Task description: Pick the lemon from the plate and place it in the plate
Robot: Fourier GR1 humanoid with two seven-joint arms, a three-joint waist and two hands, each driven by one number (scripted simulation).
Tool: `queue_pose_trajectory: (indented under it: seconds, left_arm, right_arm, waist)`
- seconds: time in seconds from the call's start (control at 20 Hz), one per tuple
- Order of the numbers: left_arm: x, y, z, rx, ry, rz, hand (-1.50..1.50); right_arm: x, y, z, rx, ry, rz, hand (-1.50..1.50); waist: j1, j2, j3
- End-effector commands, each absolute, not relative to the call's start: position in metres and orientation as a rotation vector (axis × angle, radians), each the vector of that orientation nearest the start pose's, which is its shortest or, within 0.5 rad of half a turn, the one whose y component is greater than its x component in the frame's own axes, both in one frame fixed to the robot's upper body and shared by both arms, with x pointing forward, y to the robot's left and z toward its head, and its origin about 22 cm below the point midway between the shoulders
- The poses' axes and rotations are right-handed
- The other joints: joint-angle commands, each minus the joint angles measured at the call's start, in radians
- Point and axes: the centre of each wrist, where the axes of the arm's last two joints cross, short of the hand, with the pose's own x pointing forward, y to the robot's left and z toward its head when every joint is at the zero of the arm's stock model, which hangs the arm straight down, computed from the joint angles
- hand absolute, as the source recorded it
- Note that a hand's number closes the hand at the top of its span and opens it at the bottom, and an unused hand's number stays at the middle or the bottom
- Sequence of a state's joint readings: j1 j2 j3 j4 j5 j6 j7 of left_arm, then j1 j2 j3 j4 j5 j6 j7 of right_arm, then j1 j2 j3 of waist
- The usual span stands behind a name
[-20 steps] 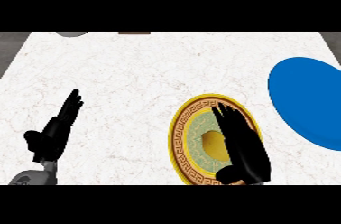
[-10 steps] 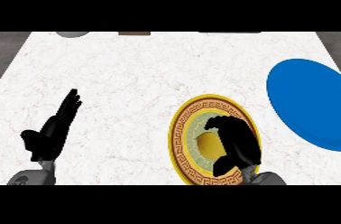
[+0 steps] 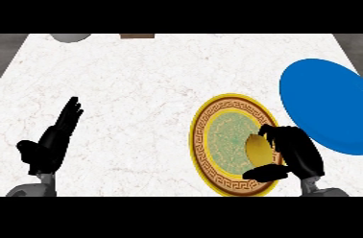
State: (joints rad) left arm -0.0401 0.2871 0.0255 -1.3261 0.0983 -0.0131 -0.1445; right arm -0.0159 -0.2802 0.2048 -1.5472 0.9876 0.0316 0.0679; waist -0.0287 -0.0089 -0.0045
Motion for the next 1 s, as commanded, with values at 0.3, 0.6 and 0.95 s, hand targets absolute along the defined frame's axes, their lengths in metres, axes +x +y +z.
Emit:
queue_pose_trajectory:
  seconds: [0.3, 0.6, 0.95]
  left_arm:
    - [0.237, 0.331, -0.025, 0.216, -1.511, -0.087, 0.0]
    - [0.244, 0.316, -0.028, 0.188, -1.518, -0.1, 0.0]
    - [0.245, 0.302, -0.024, 0.14, -1.525, -0.146, 0.0]
  right_arm:
    - [0.2, -0.49, 0.081, -1.097, -1.183, 0.885, 1.5]
    - [0.15, -0.582, 0.134, -1.06, -1.347, 0.82, 1.5]
    - [0.11, -0.634, 0.161, -1.146, -1.573, 0.671, 1.5]
  waist:
    - [-0.048, 0.006, 0.014]
    - [-0.018, 0.011, 0.011]
    - [0.028, 0.009, 0.01]
